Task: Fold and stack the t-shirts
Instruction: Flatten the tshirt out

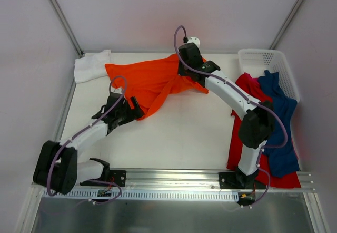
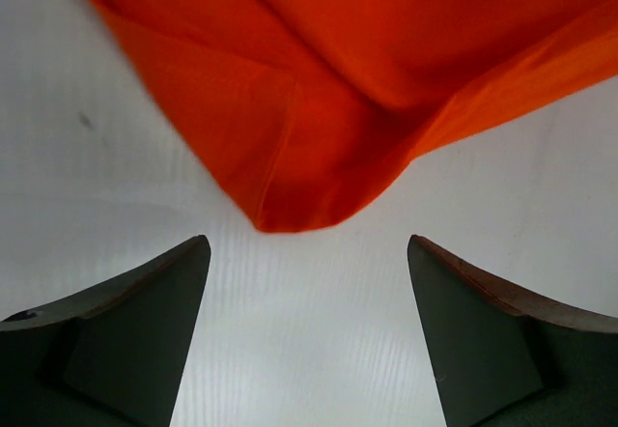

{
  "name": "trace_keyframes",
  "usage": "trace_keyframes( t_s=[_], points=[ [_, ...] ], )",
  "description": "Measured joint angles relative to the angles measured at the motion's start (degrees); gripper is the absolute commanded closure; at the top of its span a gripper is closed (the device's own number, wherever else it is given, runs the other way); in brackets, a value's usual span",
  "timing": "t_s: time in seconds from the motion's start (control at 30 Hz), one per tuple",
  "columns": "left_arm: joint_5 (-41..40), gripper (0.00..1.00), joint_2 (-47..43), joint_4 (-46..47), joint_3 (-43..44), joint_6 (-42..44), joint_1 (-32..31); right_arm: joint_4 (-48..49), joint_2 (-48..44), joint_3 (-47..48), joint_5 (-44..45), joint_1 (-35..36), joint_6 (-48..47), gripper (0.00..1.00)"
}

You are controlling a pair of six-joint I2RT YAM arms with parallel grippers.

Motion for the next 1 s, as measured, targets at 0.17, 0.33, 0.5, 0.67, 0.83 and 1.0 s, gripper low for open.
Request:
trace_keyframes(
  t_s=[0.17, 0.33, 0.5, 0.67, 0.83, 1.0],
  points=[
    [-0.1, 0.23, 14.4, 2.5, 7.5, 1.6, -1.2, -0.6, -2.9, -2.4, 0.7, 1.4, -0.4, 1.00],
    [-0.5, 0.31, 20.5, 4.3, 10.5, 2.6, -1.2, -1.3, -2.9, -7.4, 1.2, 0.9, -0.4, 1.00],
    [-1.9, 0.38, 22.3, 5.6, 11.2, 3.0, -1.2, -1.7, -2.9, -9.9, 1.6, 0.9, -0.4, 1.00],
    [-3.7, 0.59, 22.9, 5.7, 11.4, 3.3, -1.2, -1.5, -2.9, -11.4, 1.8, 0.9, -0.4, 1.00],
    [-5.6, 0.85, 23.5, 5.3, 11.5, 3.8, -1.2, -1.1, -2.9, -13.3, 2.0, 0.9, -0.4, 1.00],
    [-6.8, 1.00, 23.7, 4.7, 11.6, 4.1, -1.2, -0.7, -3.4, -15.5, 2.1, 0.9, -0.4, 1.00]
  ],
)
